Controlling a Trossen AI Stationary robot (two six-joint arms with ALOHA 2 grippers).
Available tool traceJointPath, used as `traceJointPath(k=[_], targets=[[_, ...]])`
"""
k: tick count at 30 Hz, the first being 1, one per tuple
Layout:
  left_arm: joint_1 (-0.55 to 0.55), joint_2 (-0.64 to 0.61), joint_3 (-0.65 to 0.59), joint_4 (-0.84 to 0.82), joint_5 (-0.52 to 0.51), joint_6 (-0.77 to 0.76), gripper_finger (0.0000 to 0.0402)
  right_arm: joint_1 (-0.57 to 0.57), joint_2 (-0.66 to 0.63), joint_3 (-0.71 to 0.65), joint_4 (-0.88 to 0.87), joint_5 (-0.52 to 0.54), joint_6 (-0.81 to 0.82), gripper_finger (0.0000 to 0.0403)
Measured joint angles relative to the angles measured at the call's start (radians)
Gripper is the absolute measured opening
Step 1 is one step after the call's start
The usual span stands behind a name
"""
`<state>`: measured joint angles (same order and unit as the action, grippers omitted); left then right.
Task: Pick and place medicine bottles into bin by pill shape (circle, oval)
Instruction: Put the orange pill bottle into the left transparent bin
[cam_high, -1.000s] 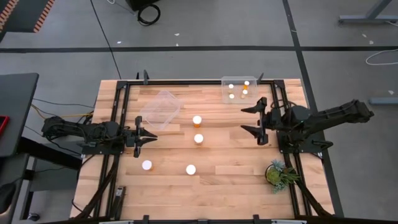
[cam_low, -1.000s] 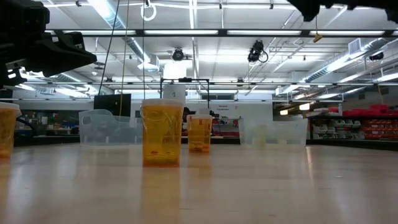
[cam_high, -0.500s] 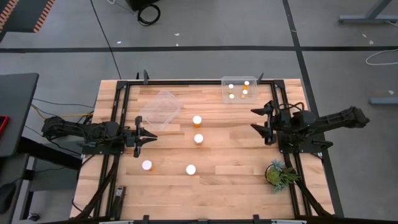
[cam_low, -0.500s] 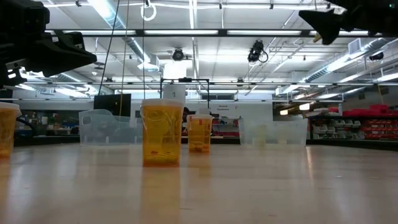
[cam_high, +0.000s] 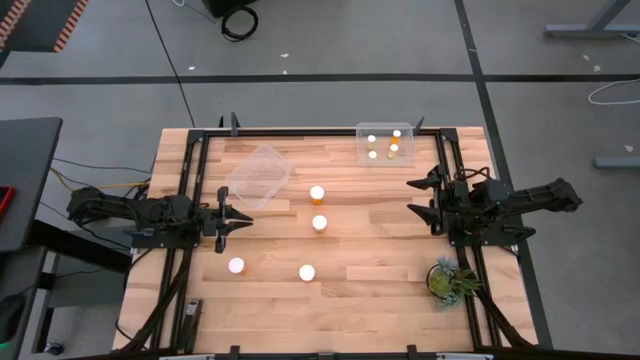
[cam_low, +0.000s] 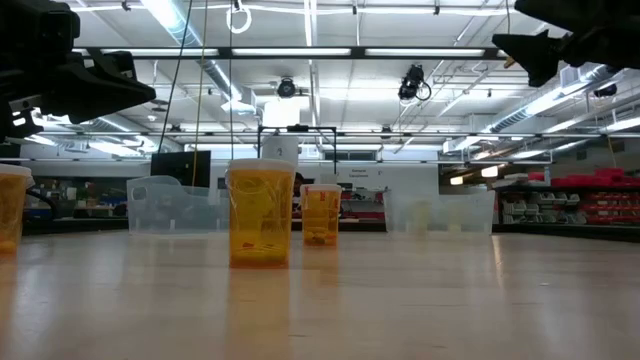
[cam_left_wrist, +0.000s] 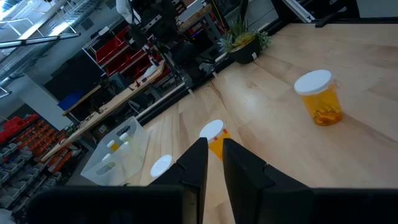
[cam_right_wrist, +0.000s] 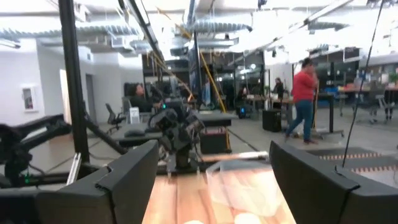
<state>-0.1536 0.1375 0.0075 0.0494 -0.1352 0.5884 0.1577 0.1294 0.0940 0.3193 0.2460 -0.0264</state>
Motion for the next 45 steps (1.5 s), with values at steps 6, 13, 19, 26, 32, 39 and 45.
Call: traceJointPath(k=[6, 13, 19, 26, 32, 39, 45], targets=[[0.0, 0.0, 0.0, 0.0, 0.0, 0.0, 0.0052, 0.0, -0.038, -0.006, -0.058, -0.005, 0.033, 0.0314], [0.0, 0.0, 0.0, 0.0, 0.0, 0.0, 0.0056, 0.0, -0.038, -0.055, 0.008, -0.004, -0.011, 0.0314], [0.0, 0.0, 0.0, 0.0, 0.0, 0.0, 0.0058, 0.0, -0.038, -0.055, 0.005, -0.006, -0.03, 0.0314], [0.0, 0.0, 0.0, 0.0, 0.0, 0.0, 0.0051, 0.0, -0.038, -0.055, 0.003, 0.027, -0.032, 0.0314], [0.0, 0.0, 0.0, 0.0, 0.0, 0.0, 0.0059, 0.0, -0.038, -0.055, -0.025, 0.027, -0.01, 0.0314], [0.0, 0.0, 0.0, 0.0, 0.0, 0.0, 0.0053, 0.0, -0.038, -0.055, -0.028, 0.029, -0.008, 0.0314], [0.0, 0.0, 0.0, 0.006, 0.0, -0.001, 0.0054, 0.0, -0.038, -0.055, -0.029, 0.029, -0.008, 0.0314]])
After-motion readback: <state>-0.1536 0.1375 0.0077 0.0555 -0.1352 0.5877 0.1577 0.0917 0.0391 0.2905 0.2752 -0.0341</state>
